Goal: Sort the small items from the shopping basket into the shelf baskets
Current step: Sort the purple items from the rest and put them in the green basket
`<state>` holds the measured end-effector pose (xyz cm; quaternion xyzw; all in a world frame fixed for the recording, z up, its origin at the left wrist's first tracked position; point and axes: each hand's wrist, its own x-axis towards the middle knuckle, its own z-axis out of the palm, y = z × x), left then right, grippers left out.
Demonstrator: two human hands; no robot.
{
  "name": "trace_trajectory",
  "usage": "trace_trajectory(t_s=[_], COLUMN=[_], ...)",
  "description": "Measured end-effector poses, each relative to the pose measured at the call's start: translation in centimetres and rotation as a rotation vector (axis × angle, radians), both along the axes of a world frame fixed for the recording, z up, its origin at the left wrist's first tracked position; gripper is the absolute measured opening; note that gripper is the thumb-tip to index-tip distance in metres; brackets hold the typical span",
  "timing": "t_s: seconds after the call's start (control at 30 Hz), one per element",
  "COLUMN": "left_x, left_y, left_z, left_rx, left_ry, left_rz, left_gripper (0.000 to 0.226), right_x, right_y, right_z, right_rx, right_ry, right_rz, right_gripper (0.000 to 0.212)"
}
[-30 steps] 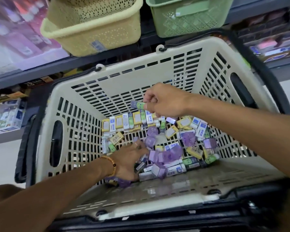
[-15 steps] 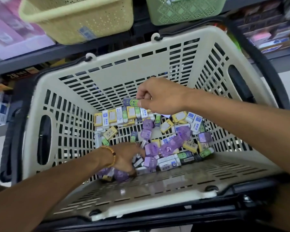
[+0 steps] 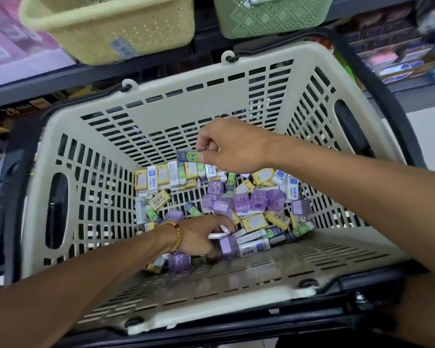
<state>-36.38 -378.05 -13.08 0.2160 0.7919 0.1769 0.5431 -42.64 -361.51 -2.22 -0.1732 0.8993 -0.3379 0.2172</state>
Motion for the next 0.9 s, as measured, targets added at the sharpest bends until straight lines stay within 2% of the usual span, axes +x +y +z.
trace_trajectory(t_s=[0.1, 0.27, 0.47, 0.57, 0.67, 0.9], left_x=[0.4, 1.2, 0.8, 1.5, 2.2, 2.8], left_y=[1.0, 1.2, 0.6, 0.4, 0.4, 1.8], left_z=[-0.4, -0.7, -0.2, -0.7, -1.0, -0.9], left_rx=[0.017, 0.012, 0.067, 0.109, 0.165, 0.259], left_ry=[-0.013, 0.065, -0.052, -0.019, 0.045, 0.026], left_rz=[0.024, 0.030, 0.036, 0.043, 0.116, 0.258], left_gripper=[0.048, 0.049, 0.040, 0.038, 0.039, 0.046], right_x=[0.0, 0.1, 0.1, 0.0, 0.1, 0.0], right_y=[0.0, 0.1, 0.3, 0.2, 0.1, 0.1], right_z=[0.0, 0.1, 0.3, 0.3, 0.2, 0.2], right_rx=[0.007, 0.020, 0.048, 0.054, 0.063, 0.064], right_ry=[0.004, 0.005, 0.033, 0.040, 0.044, 0.054], right_rz=[-0.003, 0.003, 0.022, 0.028, 0.038, 0.039], right_gripper=[0.021, 0.021, 0.018, 0.019, 0.019, 0.017])
